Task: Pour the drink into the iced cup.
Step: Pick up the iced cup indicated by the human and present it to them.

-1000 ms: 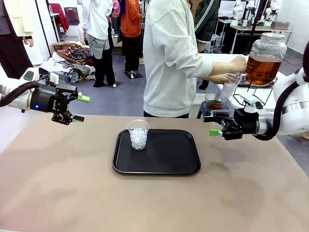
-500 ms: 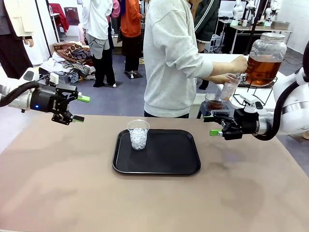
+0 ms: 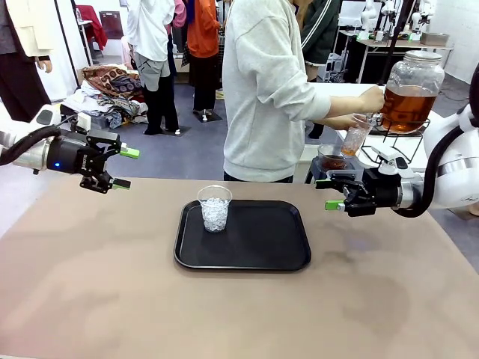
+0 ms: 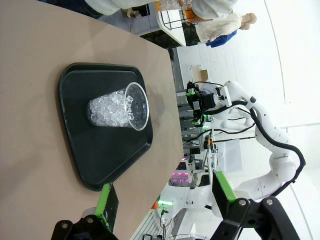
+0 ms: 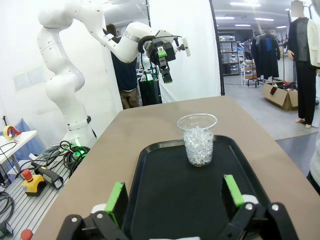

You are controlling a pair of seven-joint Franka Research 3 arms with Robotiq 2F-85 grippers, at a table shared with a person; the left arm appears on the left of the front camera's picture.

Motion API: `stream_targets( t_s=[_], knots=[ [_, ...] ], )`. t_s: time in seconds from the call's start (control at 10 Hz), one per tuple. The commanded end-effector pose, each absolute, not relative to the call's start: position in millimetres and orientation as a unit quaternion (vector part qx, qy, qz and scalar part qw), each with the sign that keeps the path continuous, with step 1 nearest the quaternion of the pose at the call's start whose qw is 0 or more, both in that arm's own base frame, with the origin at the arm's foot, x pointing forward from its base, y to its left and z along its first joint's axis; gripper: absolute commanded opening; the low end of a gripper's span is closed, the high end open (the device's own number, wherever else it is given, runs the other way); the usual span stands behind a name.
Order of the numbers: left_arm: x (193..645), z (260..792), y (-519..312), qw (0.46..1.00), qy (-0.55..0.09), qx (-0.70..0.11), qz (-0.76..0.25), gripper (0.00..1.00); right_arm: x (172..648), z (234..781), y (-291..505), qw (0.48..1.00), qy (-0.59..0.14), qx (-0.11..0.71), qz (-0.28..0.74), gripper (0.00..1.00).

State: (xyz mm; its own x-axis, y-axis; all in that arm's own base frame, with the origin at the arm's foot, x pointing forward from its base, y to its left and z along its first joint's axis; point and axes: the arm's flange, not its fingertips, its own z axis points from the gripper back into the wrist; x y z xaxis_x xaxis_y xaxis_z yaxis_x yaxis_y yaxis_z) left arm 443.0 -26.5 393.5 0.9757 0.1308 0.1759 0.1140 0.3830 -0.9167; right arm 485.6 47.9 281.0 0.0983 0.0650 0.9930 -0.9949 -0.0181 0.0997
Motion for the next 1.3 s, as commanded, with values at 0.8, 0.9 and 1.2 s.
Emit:
stream_targets(
  t_s=[0.8,0.9,1.2],
  knots=[
    [443.4,394.0,-26.8,0.824,-0.111,-0.556,0.005,1.0,489.0,283.7,50.0,0.536,-0.453,0.512,0.495,1.0],
    [443.4,394.0,-26.8,0.824,-0.111,-0.556,0.005,1.0,489.0,283.7,50.0,0.536,-0.453,0.512,0.495,1.0],
    [443.4,394.0,-26.8,0.824,-0.111,-0.556,0.005,1.0,489.0,283.7,50.0,0.536,-0.453,0.512,0.495,1.0]
  ],
)
